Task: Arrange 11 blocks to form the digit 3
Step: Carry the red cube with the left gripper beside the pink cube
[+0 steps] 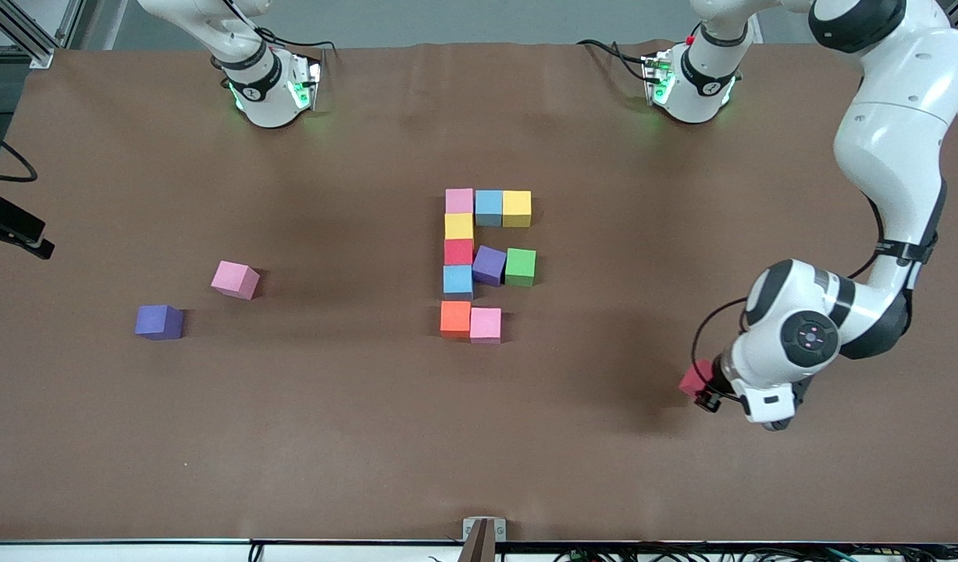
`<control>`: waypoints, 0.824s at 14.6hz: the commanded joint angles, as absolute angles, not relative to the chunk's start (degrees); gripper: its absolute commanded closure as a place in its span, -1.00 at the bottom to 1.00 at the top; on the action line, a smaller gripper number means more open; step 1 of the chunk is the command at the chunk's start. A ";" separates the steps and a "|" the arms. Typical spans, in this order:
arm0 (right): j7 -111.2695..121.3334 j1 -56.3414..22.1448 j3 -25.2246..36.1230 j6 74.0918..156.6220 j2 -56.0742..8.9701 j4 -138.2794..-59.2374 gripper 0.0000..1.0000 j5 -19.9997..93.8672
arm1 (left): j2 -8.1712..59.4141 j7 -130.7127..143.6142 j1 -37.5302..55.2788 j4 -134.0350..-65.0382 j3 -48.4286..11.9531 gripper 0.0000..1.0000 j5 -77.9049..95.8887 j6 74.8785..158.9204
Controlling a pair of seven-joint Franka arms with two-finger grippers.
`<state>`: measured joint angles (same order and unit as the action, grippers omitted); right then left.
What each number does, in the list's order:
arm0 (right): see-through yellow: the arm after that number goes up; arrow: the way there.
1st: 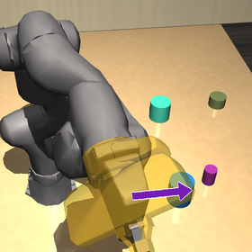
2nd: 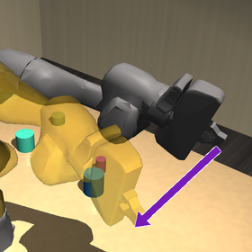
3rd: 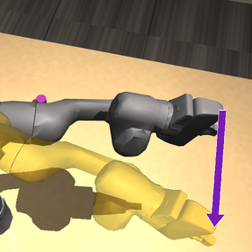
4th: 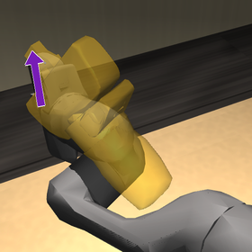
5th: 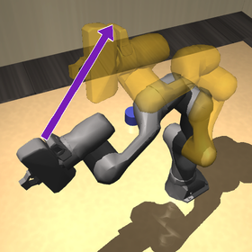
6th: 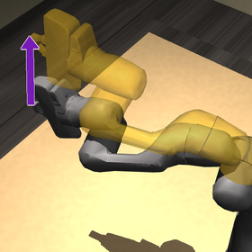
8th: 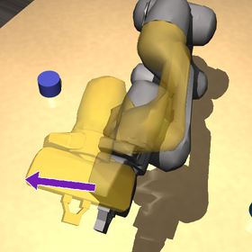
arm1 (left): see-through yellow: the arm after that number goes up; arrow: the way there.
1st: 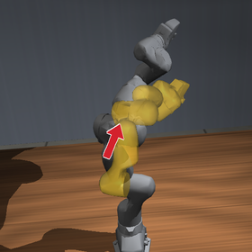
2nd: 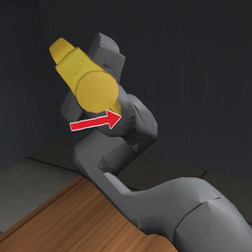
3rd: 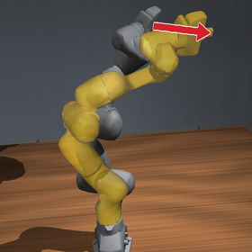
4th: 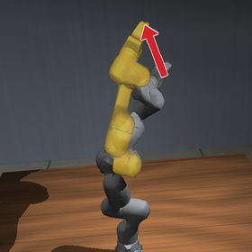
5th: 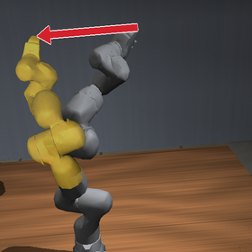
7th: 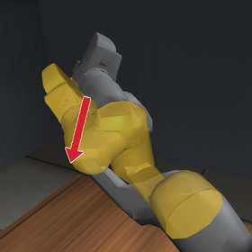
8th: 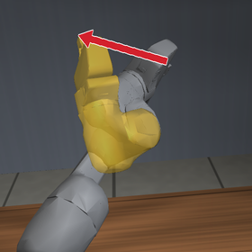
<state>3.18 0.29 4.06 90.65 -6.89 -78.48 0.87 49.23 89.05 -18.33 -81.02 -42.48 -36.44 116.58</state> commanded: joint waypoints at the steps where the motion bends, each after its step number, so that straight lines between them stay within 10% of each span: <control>1: 2.90 1.58 2.29 88.42 -5.10 -79.10 -1.00 0.44 | 47.90 103.65 -14.78 -80.86 -46.05 0.75 -35.95 111.71; 12: 2.90 1.76 2.37 91.50 -6.06 -79.45 -1.00 0.79 | 50.09 140.17 0.25 -81.21 -45.53 0.70 -35.68 111.71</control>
